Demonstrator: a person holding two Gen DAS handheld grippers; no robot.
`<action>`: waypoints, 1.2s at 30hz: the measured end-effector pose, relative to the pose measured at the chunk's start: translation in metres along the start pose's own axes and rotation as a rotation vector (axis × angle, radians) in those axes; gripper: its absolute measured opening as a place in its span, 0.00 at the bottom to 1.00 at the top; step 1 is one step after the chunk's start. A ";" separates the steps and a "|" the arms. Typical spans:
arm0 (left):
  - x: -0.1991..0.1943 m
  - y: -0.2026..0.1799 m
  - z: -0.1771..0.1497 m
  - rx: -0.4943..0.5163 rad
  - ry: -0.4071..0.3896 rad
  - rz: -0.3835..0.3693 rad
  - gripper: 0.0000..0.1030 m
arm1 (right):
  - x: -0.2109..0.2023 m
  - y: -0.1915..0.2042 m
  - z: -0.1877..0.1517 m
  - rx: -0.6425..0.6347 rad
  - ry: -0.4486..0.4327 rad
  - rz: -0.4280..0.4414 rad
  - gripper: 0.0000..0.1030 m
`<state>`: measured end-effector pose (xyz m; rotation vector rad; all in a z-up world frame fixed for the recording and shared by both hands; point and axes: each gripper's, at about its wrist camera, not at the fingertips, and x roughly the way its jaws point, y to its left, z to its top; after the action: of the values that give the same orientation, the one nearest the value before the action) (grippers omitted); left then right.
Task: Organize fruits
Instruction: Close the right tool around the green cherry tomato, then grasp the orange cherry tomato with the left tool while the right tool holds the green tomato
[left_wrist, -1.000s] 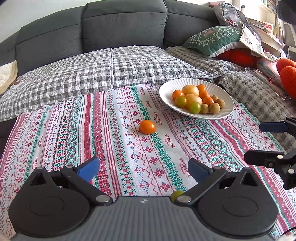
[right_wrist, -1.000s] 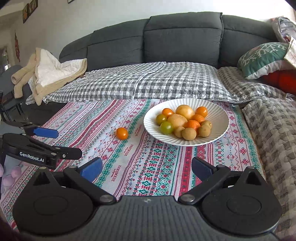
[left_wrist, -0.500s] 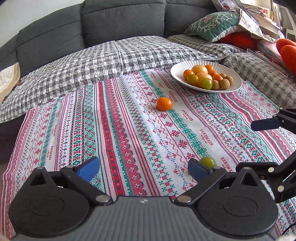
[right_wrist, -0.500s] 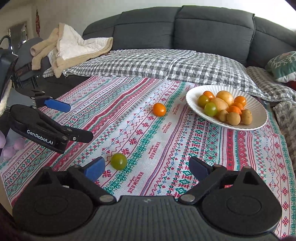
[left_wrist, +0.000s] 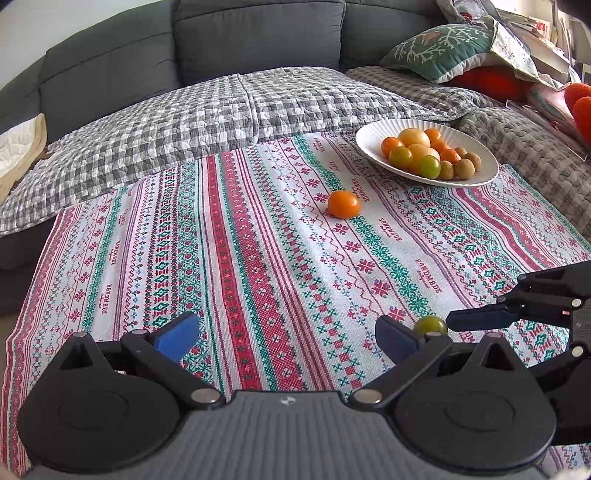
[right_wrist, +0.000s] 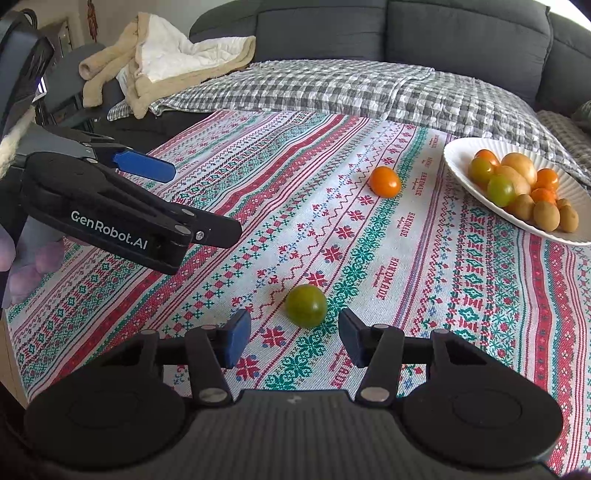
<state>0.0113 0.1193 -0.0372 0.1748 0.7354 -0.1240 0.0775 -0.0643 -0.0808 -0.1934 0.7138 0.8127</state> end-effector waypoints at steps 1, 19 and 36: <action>0.000 0.000 0.000 0.000 0.001 0.001 0.92 | 0.001 0.000 0.001 0.002 0.001 0.000 0.42; 0.010 -0.003 0.004 0.001 0.005 0.005 0.92 | 0.004 -0.009 0.007 0.006 0.009 -0.005 0.22; 0.049 -0.040 0.020 0.018 -0.063 -0.006 0.84 | -0.034 -0.073 0.002 0.082 -0.055 -0.101 0.22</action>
<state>0.0533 0.0736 -0.0601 0.1852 0.6728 -0.1414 0.1151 -0.1337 -0.0649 -0.1311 0.6788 0.6890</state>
